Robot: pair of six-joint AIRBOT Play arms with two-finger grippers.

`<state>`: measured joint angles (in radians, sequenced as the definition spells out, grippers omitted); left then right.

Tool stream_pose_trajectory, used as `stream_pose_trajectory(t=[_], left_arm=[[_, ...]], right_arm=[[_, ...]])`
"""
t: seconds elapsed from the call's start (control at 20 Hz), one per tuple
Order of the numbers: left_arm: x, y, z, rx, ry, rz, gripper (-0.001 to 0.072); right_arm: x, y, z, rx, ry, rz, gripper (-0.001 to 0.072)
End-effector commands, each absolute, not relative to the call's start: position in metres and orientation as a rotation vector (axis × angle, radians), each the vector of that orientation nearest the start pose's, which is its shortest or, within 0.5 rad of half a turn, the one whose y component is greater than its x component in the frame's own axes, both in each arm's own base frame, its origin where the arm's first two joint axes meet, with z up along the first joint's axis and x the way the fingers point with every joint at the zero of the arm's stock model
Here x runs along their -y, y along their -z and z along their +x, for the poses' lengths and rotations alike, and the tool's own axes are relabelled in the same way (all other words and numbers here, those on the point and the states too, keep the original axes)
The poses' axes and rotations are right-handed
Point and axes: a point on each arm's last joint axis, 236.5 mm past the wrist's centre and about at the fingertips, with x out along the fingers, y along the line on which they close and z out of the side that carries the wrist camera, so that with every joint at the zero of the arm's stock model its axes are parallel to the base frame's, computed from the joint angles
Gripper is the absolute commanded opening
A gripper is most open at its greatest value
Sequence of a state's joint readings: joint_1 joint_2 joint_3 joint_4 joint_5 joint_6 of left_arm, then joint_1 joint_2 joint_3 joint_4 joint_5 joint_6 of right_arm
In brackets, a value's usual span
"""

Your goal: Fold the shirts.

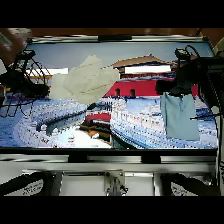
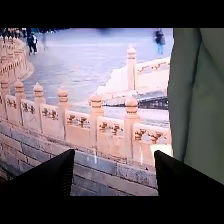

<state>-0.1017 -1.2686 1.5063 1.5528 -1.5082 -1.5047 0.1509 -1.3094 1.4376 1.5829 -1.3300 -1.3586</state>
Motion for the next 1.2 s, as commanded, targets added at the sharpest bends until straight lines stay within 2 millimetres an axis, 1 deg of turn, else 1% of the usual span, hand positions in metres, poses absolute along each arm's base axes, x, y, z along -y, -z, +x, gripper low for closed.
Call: stream_pose_trajectory(t=[0.0,0.5,0.55,0.65,0.7,0.75,0.8,0.85,0.9,1.0,1.1,1.15], left_arm=[[0.042,-0.112,0.373,-1.267,0.144,0.110,0.0068],[0.042,-0.112,0.373,-1.267,0.144,0.110,0.0068],[0.042,-0.112,0.373,-1.267,0.144,0.110,0.0069],[0.043,-0.112,0.374,-1.259,0.145,0.109,0.0069],[0.044,-0.114,0.384,-1.218,0.144,0.107,0.0068],[0.046,-0.119,0.400,-1.149,0.144,0.101,0.0069],[0.053,-0.122,0.414,-1.095,0.151,0.062,0.0068],[0.065,-0.124,0.422,-1.070,0.157,-0.019,0.0069],[0.077,-0.122,0.423,-1.075,0.185,-0.082,0.0068],[0.095,-0.120,0.428,-1.070,0.236,-0.147,0.0068],[0.101,-0.118,0.431,-1.068,0.252,-0.171,0.0068],[0.101,-0.116,0.433,-1.070,0.252,-0.172,0.0068]], right_arm=[[-0.064,-0.085,0.402,-1.208,-0.014,0.105,0.0613],[-0.064,-0.085,0.402,-1.208,-0.014,0.105,0.0613],[-0.064,-0.086,0.405,-1.196,-0.015,0.105,0.0613],[-0.068,-0.096,0.427,-1.094,-0.028,0.117,0.0613],[-0.069,-0.104,0.440,-1.027,-0.034,0.122,0.0613],[-0.070,-0.112,0.452,-0.970,-0.042,0.128,0.0613],[-0.074,-0.115,0.452,-0.961,-0.052,0.143,0.0613],[-0.078,-0.117,0.453,-0.954,-0.065,0.160,0.0613],[-0.079,-0.120,0.457,-0.933,-0.068,0.163,0.0613],[-0.080,-0.131,0.470,-0.863,-0.076,0.172,0.0613],[-0.082,-0.143,0.482,-0.789,-0.084,0.182,0.0613],[-0.085,-0.145,0.482,-0.785,-0.092,0.194,0.0613]])
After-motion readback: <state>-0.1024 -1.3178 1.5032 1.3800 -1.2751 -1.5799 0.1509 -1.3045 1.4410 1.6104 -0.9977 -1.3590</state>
